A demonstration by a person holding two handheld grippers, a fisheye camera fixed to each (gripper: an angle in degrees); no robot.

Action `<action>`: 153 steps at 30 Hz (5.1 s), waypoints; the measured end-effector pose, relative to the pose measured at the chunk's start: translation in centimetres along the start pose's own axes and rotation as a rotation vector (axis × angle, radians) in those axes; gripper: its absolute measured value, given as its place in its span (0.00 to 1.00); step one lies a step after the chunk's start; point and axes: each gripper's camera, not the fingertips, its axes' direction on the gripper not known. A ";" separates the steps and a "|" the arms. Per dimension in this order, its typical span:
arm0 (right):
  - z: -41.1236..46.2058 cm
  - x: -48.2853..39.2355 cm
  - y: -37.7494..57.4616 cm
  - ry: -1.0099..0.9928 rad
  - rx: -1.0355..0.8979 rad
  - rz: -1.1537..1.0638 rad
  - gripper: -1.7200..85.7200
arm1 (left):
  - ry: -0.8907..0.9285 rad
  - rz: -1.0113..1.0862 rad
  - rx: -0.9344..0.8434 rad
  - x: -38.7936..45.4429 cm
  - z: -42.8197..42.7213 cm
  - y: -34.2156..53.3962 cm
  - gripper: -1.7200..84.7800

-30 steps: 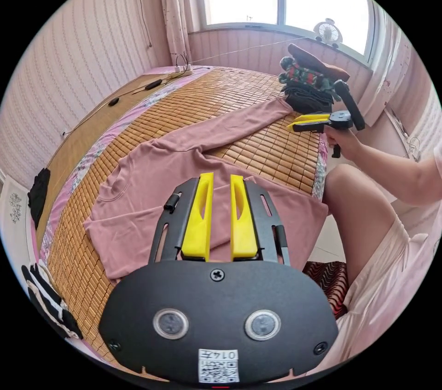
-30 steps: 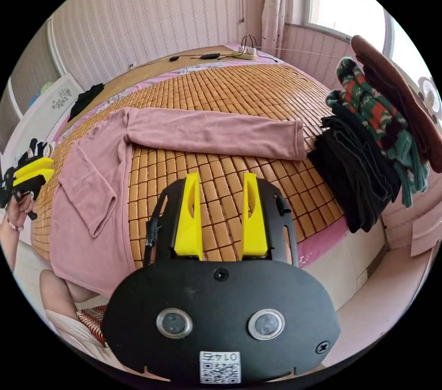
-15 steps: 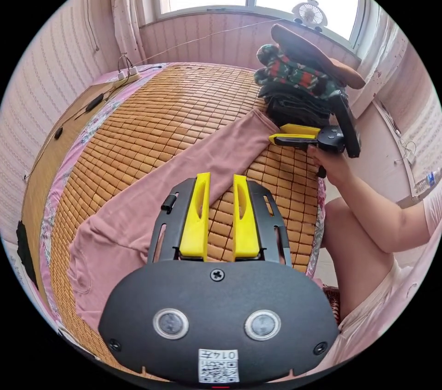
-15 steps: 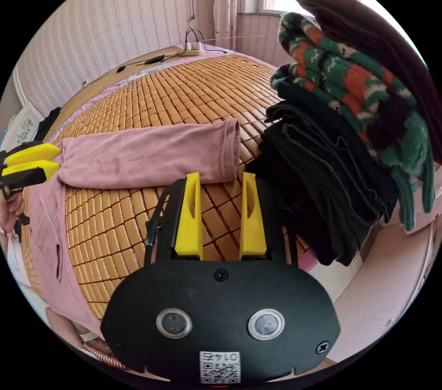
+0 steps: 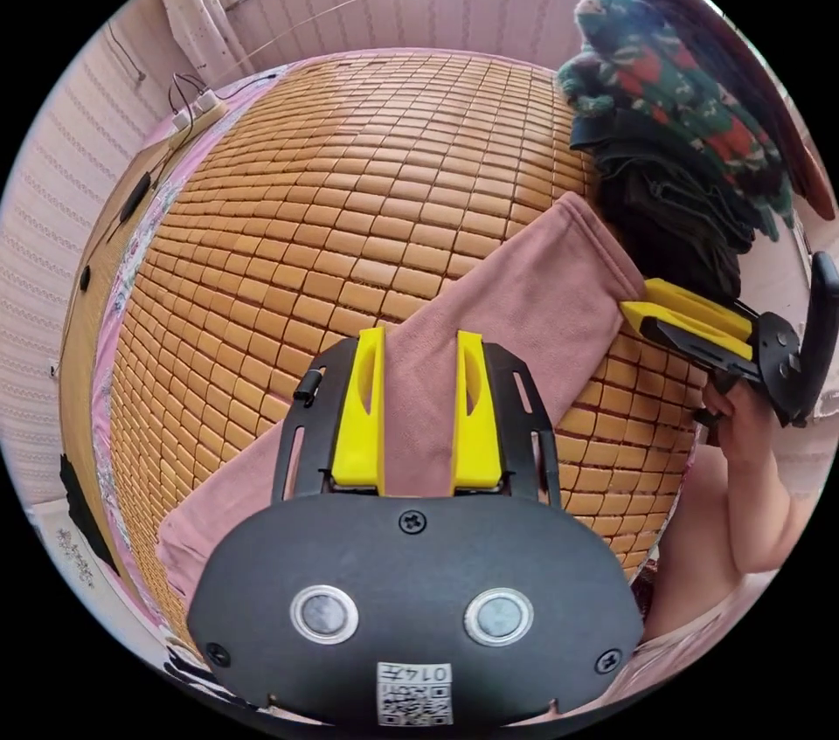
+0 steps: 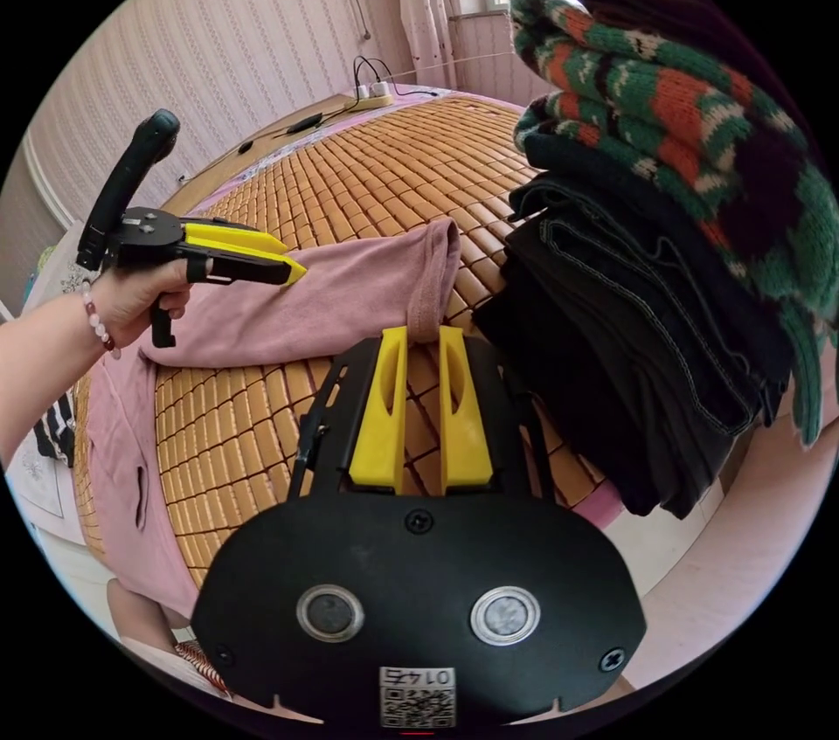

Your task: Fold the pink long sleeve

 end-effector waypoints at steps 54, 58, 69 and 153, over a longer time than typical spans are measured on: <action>-6.3 -50.0 17.8 -0.858 -0.231 -1.128 0.14 | -0.022 -0.853 0.394 -14.4 -42.7 72.7 0.14; -5.2 -52.8 16.2 -0.763 -0.229 -1.104 0.14 | 0.005 -0.881 0.370 -15.2 -42.7 74.5 0.15; -0.4 -64.1 13.7 -0.678 -0.286 -1.255 0.11 | 0.006 -0.855 0.173 -19.7 -41.3 76.5 0.12; 3.6 -28.2 6.2 -0.588 -0.452 -0.456 0.04 | 0.336 -1.159 0.313 -13.5 -65.5 90.9 0.08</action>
